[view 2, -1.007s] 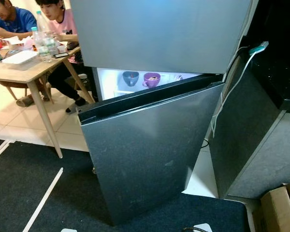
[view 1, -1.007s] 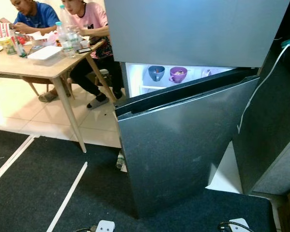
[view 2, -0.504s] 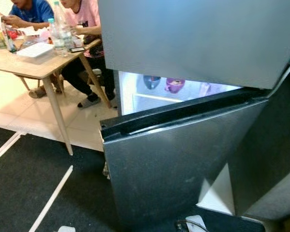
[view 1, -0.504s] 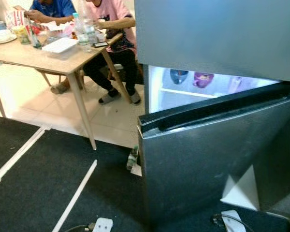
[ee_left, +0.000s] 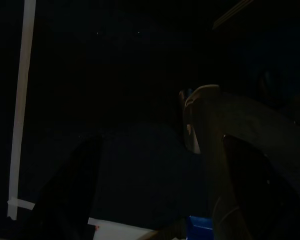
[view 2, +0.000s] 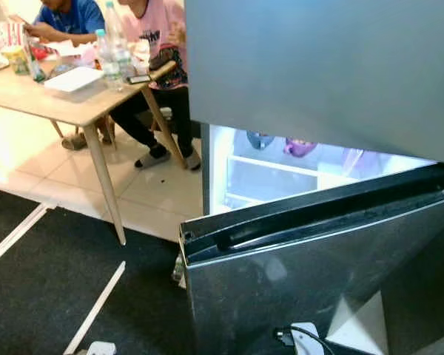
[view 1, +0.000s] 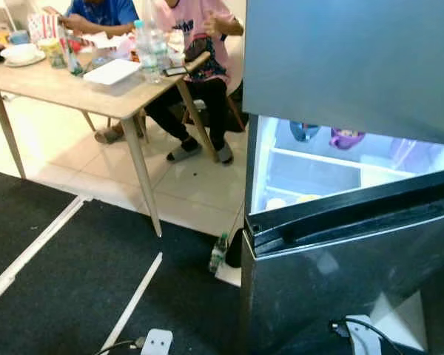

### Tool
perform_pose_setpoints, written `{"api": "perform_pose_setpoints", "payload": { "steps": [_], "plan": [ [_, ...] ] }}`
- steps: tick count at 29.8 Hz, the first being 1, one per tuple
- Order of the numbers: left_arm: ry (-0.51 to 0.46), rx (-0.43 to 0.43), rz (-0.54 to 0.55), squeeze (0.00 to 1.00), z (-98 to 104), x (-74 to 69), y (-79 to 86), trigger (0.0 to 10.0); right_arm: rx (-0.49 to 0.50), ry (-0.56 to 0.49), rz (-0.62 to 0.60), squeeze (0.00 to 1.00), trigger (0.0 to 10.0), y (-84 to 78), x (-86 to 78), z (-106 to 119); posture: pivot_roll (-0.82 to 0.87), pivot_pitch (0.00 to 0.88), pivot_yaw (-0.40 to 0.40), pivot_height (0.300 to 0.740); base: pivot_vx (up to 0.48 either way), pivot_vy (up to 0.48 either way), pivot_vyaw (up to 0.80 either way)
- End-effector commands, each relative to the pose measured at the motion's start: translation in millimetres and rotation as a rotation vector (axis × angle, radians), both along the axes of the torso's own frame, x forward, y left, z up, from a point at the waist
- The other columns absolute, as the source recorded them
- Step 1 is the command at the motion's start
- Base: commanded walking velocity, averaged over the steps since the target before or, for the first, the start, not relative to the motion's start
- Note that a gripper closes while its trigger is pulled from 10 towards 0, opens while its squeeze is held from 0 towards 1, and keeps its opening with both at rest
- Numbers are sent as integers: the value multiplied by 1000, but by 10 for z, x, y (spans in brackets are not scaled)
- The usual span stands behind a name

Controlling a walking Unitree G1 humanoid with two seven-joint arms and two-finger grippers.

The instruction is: Restocking fridge

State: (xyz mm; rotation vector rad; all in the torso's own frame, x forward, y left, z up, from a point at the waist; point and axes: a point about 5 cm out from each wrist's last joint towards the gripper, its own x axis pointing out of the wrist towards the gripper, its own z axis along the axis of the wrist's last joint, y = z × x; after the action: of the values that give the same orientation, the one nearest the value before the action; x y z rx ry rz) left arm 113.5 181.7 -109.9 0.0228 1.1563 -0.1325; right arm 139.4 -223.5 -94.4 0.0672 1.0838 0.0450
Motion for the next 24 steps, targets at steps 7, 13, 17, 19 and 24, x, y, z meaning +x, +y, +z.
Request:
{"api": "perform_pose_setpoints", "payload": {
  "steps": [7,13,17,19,24],
  "plan": [
    [60,-7,-14,0,-41,-140,-10,10000,128,-232,-125,0,10000,-25,461,232,-39,7,40,740,0,0,0],
    [63,-2,-26,0,-41,-147,5,10000,218,-416,-66,0,10000,132,977,530,-35,8,45,740,0,0,0],
    [64,-1,-27,0,-41,-150,11,10000,241,-532,23,0,10000,301,1331,786,-28,6,44,740,0,0,0],
    [63,0,-26,0,-41,-148,13,10000,245,-599,70,0,10000,438,1557,972,-28,6,44,740,0,0,0],
    [61,1,-24,0,-41,-148,10,10000,337,-771,110,0,10000,822,1984,1443,-16,1,43,740,0,0,0]
  ]
}}
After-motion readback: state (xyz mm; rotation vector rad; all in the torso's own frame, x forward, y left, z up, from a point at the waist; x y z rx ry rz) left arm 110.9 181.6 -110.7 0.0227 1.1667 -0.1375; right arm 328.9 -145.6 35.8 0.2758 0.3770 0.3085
